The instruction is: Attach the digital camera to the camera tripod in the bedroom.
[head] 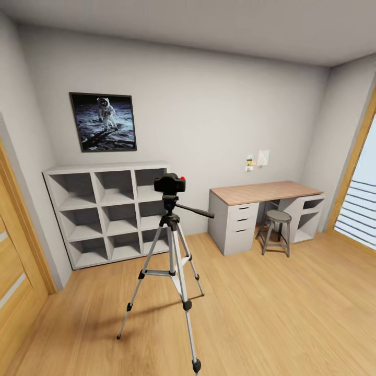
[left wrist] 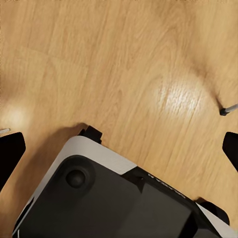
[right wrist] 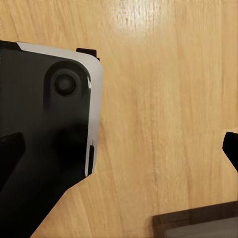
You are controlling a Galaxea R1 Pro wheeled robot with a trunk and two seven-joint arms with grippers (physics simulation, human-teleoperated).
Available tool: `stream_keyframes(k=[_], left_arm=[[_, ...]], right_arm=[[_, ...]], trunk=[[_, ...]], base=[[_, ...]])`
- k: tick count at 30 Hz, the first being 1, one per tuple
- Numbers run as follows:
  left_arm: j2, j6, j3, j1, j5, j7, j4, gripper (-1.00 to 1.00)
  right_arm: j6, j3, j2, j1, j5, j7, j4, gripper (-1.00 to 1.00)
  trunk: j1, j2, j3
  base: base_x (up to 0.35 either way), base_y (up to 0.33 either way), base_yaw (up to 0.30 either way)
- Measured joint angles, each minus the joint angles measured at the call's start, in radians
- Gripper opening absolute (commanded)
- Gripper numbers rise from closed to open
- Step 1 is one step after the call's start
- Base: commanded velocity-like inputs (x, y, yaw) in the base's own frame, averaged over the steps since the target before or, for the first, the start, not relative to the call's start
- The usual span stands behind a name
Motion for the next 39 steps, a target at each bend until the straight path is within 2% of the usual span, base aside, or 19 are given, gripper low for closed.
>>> stream_keyframes(k=[10,23,39], left_arm=[[0.000,0.000,0.000,0.000,0.000,0.000,0.000,1.00],[0.000,0.000,0.000,0.000,0.000,0.000,0.000,1.00],[0.000,0.000,0.000,0.000,0.000,0.000,0.000,1.00]], right_arm=[[-0.005,0.000,0.002,0.000,0.000,0.000,0.000,1.00],[-0.007,0.000,0.001,0.000,0.001,-0.001,-0.001,1.00],[-0.001,0.000,0.002,0.000,0.006,-0.001,-0.001,1.00]], trunk=[[0.000,0.000,0.000],[0.000,0.000,0.015],[0.000,0.000,0.015]], base=[[0.000,0.000,0.000],[0.000,0.000,0.000],[0.000,0.000,0.000]])
